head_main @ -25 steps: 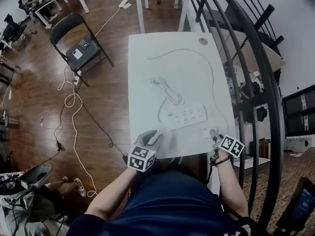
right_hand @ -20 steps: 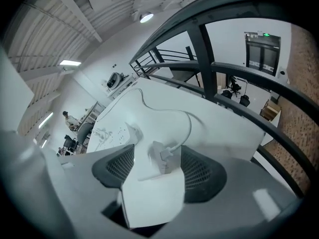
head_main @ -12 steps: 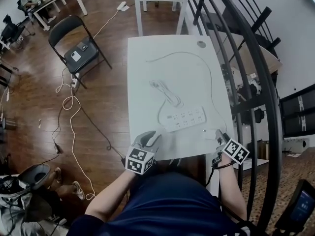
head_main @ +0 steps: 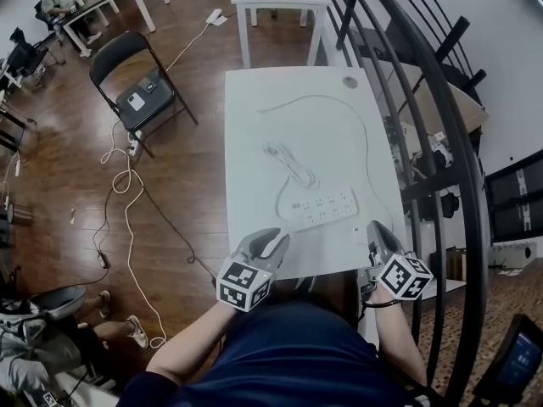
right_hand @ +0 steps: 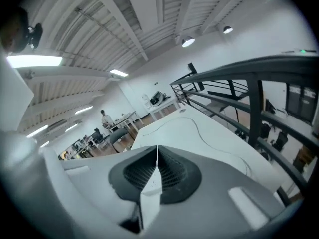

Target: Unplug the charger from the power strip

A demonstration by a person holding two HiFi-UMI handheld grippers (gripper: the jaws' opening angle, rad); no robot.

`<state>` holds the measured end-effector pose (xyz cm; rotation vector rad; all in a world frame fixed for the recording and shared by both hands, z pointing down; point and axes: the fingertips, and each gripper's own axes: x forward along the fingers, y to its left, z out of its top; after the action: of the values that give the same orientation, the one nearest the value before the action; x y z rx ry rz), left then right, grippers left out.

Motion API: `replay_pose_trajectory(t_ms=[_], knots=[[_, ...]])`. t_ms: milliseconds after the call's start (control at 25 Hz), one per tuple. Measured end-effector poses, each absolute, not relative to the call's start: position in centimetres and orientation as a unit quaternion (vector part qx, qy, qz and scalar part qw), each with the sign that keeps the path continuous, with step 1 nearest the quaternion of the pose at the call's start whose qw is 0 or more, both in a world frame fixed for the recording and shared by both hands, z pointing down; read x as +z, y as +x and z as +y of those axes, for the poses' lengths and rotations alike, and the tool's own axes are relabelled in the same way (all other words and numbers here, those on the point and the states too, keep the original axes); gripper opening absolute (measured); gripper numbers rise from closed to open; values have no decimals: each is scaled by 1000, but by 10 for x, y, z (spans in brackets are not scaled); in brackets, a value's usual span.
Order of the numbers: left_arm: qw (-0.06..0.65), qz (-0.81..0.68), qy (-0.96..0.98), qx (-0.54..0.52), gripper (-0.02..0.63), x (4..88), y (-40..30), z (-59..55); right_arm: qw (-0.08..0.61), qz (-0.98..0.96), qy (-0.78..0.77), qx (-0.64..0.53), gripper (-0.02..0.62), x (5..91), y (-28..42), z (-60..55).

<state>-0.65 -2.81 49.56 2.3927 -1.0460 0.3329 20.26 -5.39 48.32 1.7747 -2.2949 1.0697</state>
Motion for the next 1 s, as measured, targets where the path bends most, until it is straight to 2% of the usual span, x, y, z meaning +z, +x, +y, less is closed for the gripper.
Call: replay_pose_trajectory(t_ms=[120, 240, 480, 1000], knots=[[234, -378, 891, 95, 74, 463, 0, -26, 56, -793, 548, 260, 11, 453, 167, -48], [203, -379, 900, 77, 61, 436, 5, -27, 37, -825, 518, 223, 11, 427, 140, -41], [136, -385, 910, 76, 44, 417, 9, -25, 26, -856, 484, 181, 11, 399, 110, -32], [109, -380, 916, 71, 45, 399, 8, -16, 24, -865, 475, 161, 11, 394, 98, -25]])
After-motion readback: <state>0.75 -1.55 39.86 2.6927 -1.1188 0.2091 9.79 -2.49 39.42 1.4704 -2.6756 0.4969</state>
